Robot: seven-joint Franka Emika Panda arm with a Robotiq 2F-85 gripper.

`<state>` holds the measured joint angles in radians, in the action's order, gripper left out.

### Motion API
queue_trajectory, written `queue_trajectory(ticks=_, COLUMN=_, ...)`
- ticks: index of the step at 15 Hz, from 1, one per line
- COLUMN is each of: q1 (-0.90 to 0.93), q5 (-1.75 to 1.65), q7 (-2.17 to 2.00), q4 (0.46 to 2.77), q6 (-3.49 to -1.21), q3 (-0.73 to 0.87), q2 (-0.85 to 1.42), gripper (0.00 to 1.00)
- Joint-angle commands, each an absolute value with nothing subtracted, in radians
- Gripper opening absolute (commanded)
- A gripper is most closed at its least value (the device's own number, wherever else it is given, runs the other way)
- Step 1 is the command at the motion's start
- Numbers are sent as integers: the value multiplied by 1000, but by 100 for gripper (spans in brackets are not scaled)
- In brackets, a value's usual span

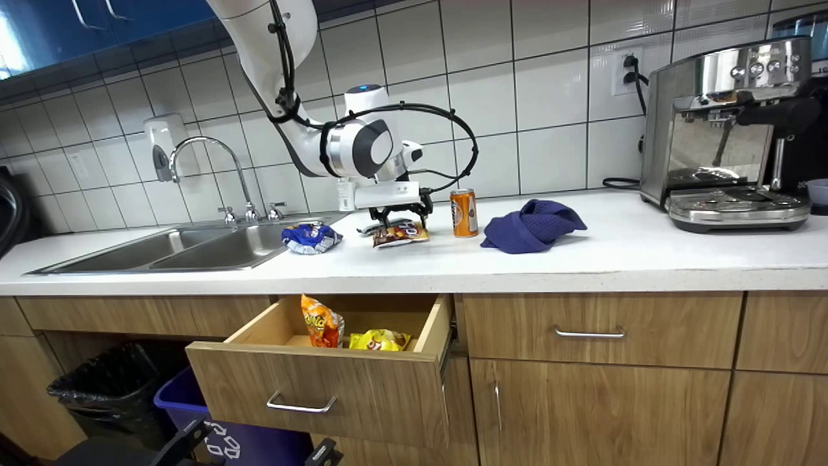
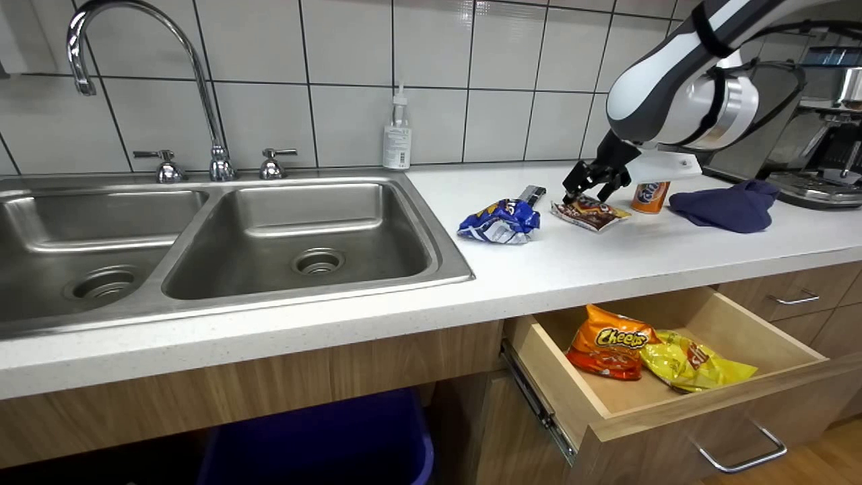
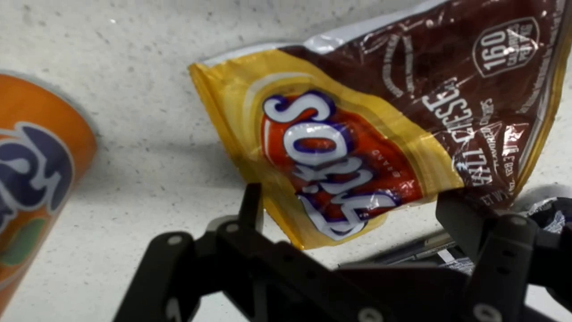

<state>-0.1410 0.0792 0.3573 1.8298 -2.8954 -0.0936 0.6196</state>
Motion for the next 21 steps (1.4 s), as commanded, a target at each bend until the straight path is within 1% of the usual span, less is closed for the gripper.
queue_trajectory(ticks=1, q1=-164, q5=56, q7=343, q4=1807, q6=-2849, q3=-115, q2=625, gripper=100)
queue_trajectory(ticks=14, q1=-155, q5=52, q7=347, q4=1865, q6=-2798, q3=-107, q2=575, gripper=100)
queue_trajectory(ticks=21, q1=-149, q5=25, q7=358, q4=1956, q6=-2788, q3=-100, q2=511, gripper=100)
